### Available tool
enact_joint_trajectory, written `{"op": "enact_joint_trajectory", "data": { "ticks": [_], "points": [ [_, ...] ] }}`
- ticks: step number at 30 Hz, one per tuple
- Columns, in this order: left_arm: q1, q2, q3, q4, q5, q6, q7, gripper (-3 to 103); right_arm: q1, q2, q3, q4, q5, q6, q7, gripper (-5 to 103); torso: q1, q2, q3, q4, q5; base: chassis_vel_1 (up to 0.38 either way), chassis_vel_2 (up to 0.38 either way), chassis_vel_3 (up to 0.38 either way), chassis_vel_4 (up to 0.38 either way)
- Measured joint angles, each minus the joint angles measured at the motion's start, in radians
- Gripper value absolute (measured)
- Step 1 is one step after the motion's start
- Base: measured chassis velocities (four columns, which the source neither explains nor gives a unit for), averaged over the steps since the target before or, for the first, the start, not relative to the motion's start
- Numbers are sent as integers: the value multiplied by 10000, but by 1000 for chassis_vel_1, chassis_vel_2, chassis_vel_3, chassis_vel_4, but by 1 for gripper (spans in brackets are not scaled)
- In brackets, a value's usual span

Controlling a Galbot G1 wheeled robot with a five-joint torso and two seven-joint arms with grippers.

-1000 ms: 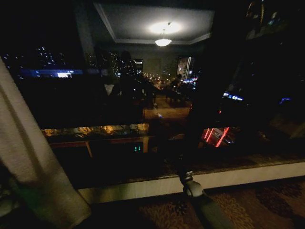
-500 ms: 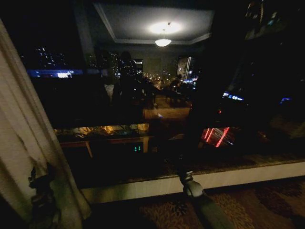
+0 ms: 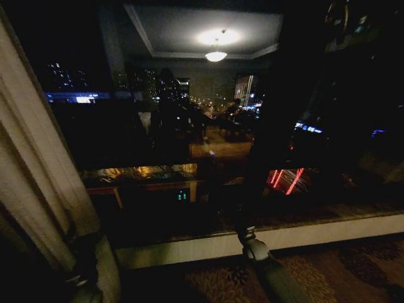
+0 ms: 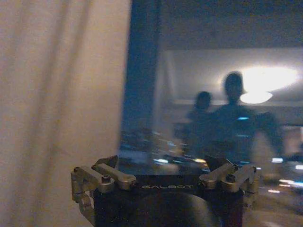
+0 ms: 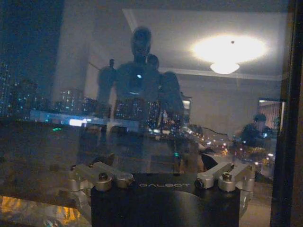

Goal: Open the curtains by pulling them apart, changing their state from closed to fully open.

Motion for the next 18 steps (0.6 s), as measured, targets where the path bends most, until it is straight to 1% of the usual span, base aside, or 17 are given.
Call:
{"op": "enact_joint_trajectory", "data": {
  "ticks": [1,2,3,4,5,6,9,10,13,18],
  "points": [
    [45,-6,-103,8,-204,57,563,100,0,0,0,0,0,0,0,100,0,0,0,0,0,0,0,0,0],
    [45,-6,-103,8,-204,57,563,100,0,0,0,0,0,0,0,100,0,0,0,0,0,0,0,0,0],
    [44,-13,-177,47,-286,135,835,100,1,0,0,0,0,0,0,100,0,0,0,0,1,0,0,0,0],
    [11,-34,-217,91,-344,304,867,100,0,0,0,0,0,0,0,100,-1,0,0,0,-1,0,0,0,0],
    [-64,-70,-220,78,-446,615,604,100,0,0,-1,0,0,0,0,100,-1,0,0,0,-3,0,0,0,0],
    [-64,-70,-220,78,-446,615,604,100,0,0,-1,0,0,0,0,100,-1,0,0,0,-3,0,0,0,0],
    [-296,-158,-257,-54,-679,1313,-1,100,0,0,0,0,0,0,0,100,0,0,0,-1,-2,0,0,0,0],
    [-296,-158,-257,-54,-679,1313,-1,100,0,0,0,0,0,0,0,100,0,0,0,-1,-2,0,0,0,0],
    [-407,-103,-362,-92,-812,1561,-138,100,0,0,0,1,0,0,0,100,0,0,1,-1,-1,0,0,0,0],
    [-476,92,-512,-52,-998,1631,-130,100,0,0,0,1,0,0,0,100,0,0,0,0,-2,0,0,0,0]
  ]
}}
